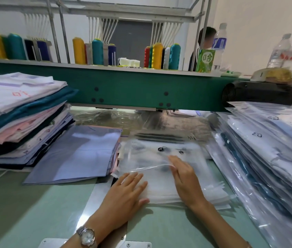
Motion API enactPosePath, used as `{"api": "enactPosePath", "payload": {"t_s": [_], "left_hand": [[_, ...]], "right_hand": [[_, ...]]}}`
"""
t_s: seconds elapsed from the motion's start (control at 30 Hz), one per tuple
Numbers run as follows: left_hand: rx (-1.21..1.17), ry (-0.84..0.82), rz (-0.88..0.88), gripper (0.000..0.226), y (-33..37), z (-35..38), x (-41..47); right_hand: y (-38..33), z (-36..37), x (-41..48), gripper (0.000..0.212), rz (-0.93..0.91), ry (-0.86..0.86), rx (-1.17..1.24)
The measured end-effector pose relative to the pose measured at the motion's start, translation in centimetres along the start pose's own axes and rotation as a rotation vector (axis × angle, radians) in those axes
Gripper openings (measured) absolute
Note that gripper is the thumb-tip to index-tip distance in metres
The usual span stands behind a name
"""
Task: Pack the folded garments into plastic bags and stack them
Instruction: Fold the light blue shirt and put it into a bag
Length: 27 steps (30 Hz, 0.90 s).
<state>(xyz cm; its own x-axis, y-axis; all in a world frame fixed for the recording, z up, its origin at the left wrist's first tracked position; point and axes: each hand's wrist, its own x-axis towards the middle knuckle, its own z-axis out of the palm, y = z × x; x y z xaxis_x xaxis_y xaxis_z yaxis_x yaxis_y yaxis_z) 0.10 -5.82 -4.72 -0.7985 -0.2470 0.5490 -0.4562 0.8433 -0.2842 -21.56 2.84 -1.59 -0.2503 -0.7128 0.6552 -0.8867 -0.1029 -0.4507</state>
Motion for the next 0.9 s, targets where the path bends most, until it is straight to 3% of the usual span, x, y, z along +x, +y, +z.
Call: {"api": "enactPosePath", "payload": {"t_s": [0.13, 0.33, 0.43, 0.5, 0.57, 0.63, 0.73, 0.8, 0.9], "left_hand": [[-0.018, -0.031, -0.025, 0.05, 0.1, -0.4, 0.0], [-0.122, -0.046, 0.02, 0.044, -0.2, -1.3, 0.1], [-0.384, 0.136, 0.111, 0.023, -2.0, -1.8, 0.1], [-0.409, 0.326, 0.014, 0.025, -3.8, -1.9, -0.3], [-0.351, 0.394, -0.169, 0.032, -5.7, -1.8, -0.9], [-0.287, 0.291, -0.343, 0.043, -7.6, -1.4, -1.6], [-0.219, -0.035, -0.48, 0.065, -9.9, -0.3, -2.6], [-0.185, -0.24, -0.512, 0.073, -11.1, 0.1, -3.0], [-0.033, -0.392, -0.407, 0.071, -13.0, -0.1, -2.2]], "right_hand": [[-0.5, 0.3, 0.0, 0.04, -0.084, 0.136, -0.071], [-0.2, 0.1, -1.1, 0.044, -0.145, -0.013, -0.182], [0.1, 0.0, -1.5, 0.042, -0.082, -0.085, -0.138], [0.2, 0.0, -1.6, 0.042, -0.039, -0.129, -0.118], [0.3, 0.0, -1.6, 0.042, -0.011, -0.157, -0.118], [0.2, 0.0, -1.6, 0.043, 0.02, -0.181, -0.109], [0.1, -0.1, -1.7, 0.041, 0.054, -0.201, -0.079], [0.0, -0.1, -1.7, 0.04, 0.064, -0.207, -0.065], [-0.1, -0.2, -1.7, 0.04, 0.069, -0.224, -0.054]]}}
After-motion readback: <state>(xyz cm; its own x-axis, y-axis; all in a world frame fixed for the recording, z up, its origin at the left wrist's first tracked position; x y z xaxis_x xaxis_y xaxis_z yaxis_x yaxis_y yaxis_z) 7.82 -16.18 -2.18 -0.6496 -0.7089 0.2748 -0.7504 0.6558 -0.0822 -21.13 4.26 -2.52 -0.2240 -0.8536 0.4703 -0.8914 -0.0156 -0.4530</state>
